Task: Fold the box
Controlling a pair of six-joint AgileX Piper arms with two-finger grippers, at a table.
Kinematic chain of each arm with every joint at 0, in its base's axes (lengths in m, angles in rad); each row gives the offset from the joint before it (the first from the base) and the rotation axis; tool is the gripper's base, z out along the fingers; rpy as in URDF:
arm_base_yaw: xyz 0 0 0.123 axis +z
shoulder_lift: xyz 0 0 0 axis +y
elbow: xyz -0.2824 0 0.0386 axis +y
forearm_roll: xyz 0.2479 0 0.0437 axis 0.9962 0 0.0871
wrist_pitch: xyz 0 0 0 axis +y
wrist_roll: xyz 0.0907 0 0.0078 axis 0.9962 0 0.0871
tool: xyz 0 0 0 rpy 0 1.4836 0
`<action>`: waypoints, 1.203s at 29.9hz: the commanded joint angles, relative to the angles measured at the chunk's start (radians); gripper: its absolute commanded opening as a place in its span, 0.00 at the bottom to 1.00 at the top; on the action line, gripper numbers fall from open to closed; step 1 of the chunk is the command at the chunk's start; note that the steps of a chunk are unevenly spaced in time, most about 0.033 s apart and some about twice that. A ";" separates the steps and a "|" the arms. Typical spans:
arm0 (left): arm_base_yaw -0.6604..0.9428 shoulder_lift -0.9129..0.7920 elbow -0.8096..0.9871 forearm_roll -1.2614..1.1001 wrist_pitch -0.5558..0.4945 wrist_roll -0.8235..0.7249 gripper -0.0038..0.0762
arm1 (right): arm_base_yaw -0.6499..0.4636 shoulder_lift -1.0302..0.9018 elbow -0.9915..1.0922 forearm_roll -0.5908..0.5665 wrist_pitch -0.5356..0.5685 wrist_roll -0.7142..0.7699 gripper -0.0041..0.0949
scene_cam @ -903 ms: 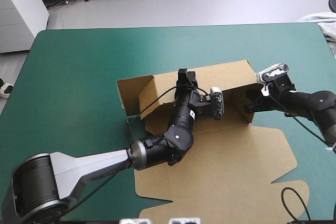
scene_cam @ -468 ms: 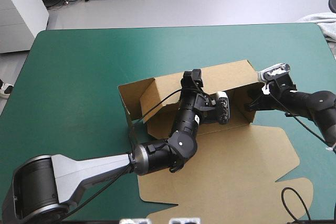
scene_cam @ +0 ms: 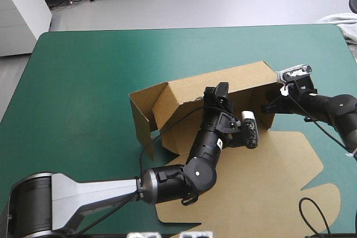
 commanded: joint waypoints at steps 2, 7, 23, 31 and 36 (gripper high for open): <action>-0.058 -0.080 -0.031 0.078 0.052 -0.049 0.62 | -0.003 0.027 -0.043 0.015 -0.013 0.045 0.04; -0.108 -0.084 -0.031 0.071 0.069 -0.049 0.49 | -0.003 0.039 -0.072 0.014 -0.046 0.098 0.04; -0.064 -0.216 -0.031 0.034 -0.018 -0.129 0.04 | -0.003 0.041 -0.132 -0.183 0.008 0.272 0.04; 0.077 -0.378 -0.031 -0.108 -0.135 -0.133 0.04 | -0.003 0.041 -0.132 -0.175 0.020 0.275 0.04; 0.202 -0.462 -0.031 -0.180 -0.194 -0.133 0.04 | 0.022 0.041 -0.133 -0.193 0.028 0.275 0.04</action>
